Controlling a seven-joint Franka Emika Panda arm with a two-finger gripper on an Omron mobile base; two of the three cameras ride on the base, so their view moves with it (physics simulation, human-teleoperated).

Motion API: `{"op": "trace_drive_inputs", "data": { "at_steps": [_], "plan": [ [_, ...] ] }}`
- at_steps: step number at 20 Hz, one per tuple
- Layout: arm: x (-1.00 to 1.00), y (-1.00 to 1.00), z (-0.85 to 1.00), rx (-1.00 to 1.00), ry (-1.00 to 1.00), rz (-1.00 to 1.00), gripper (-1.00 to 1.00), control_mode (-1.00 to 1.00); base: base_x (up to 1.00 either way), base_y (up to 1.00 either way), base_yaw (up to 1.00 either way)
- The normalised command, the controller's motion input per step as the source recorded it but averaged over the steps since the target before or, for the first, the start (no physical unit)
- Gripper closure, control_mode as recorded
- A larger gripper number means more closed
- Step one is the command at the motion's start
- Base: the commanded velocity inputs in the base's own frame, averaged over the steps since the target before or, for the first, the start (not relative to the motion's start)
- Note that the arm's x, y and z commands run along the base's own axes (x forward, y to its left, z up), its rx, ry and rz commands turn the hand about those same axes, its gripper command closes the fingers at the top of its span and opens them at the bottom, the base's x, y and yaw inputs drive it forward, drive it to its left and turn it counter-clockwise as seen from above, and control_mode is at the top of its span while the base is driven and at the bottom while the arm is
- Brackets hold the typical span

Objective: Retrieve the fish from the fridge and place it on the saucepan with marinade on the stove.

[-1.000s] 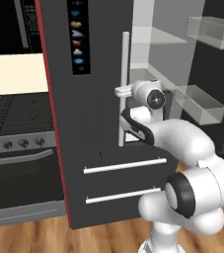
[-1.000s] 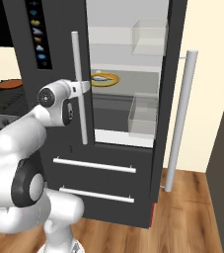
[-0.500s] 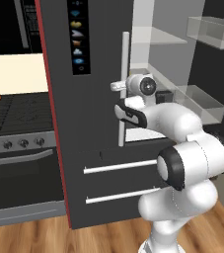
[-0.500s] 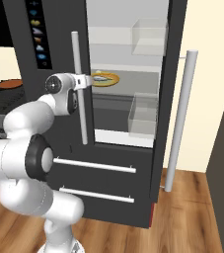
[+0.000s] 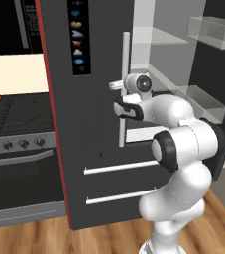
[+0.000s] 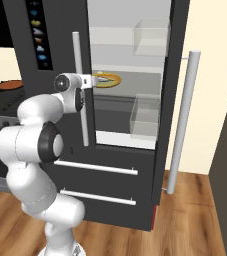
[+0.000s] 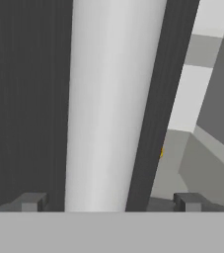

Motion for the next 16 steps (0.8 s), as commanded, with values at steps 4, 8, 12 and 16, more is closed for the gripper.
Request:
{"op": "trace_drive_inputs", "data": {
  "at_steps": [4,8,12,16],
  "plan": [
    [0.4,0.0,-0.24,0.0,-0.01,0.0,-1.0,-1.0,0.0,0.0,0.0],
    [0.35,0.05,-0.16,0.0,-0.04,0.0,-1.0,-1.0,0.0,0.0,0.0],
    [0.34,0.05,-0.06,0.0,-0.01,0.0,-1.0,-1.0,0.0,0.0,0.0],
    [0.26,0.06,0.0,0.0,0.0,0.0,1.0,-1.0,0.0,0.0,0.0]
  ]
}}
